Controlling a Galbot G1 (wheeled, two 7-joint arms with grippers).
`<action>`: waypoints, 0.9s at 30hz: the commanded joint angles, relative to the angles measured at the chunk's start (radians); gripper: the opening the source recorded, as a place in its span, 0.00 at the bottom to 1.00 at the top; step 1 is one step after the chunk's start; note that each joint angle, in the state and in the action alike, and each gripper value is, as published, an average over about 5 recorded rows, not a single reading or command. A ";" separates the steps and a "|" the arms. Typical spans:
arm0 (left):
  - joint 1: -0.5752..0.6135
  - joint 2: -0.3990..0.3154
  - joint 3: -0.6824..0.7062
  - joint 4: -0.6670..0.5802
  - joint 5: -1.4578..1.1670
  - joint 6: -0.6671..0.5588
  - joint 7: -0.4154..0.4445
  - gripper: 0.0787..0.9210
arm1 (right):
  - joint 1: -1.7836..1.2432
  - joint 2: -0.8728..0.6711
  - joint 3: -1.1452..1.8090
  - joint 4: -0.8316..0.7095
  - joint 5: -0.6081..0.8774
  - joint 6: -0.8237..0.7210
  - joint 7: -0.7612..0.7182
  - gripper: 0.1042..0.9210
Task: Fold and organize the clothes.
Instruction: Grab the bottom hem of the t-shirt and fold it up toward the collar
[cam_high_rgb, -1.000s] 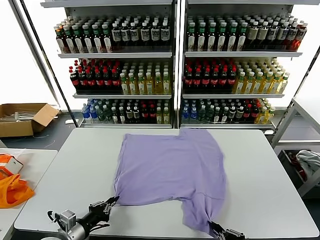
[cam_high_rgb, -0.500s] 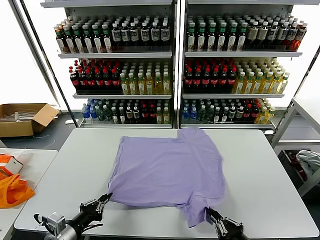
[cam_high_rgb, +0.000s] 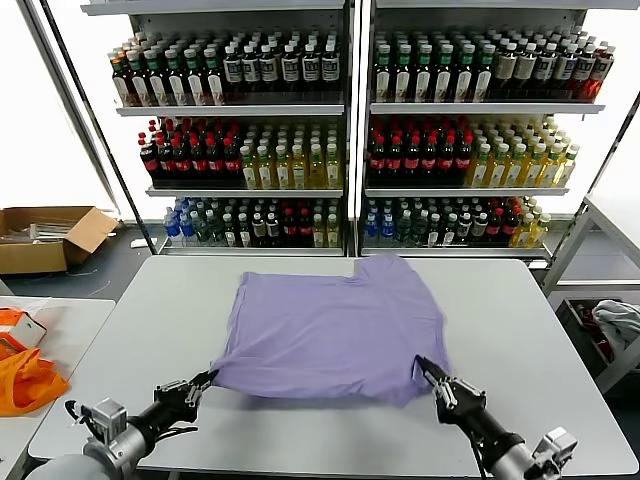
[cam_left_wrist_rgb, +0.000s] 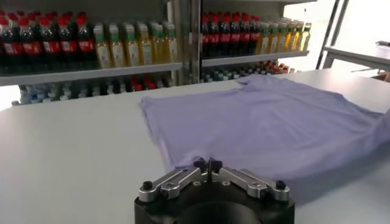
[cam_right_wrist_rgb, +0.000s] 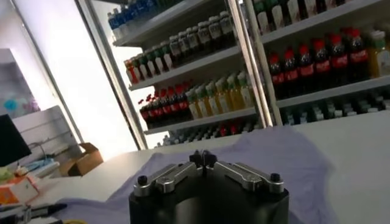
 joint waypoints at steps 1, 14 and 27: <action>-0.208 0.126 0.100 0.132 -0.008 0.006 0.013 0.03 | 0.242 0.004 -0.039 -0.132 0.035 -0.001 0.061 0.00; -0.546 0.087 0.352 0.413 -0.035 0.016 0.033 0.06 | 0.421 0.008 -0.149 -0.393 -0.032 -0.008 0.080 0.00; -0.524 0.088 0.314 0.437 -0.031 -0.014 0.015 0.44 | 0.403 0.005 -0.141 -0.333 -0.129 -0.074 0.109 0.15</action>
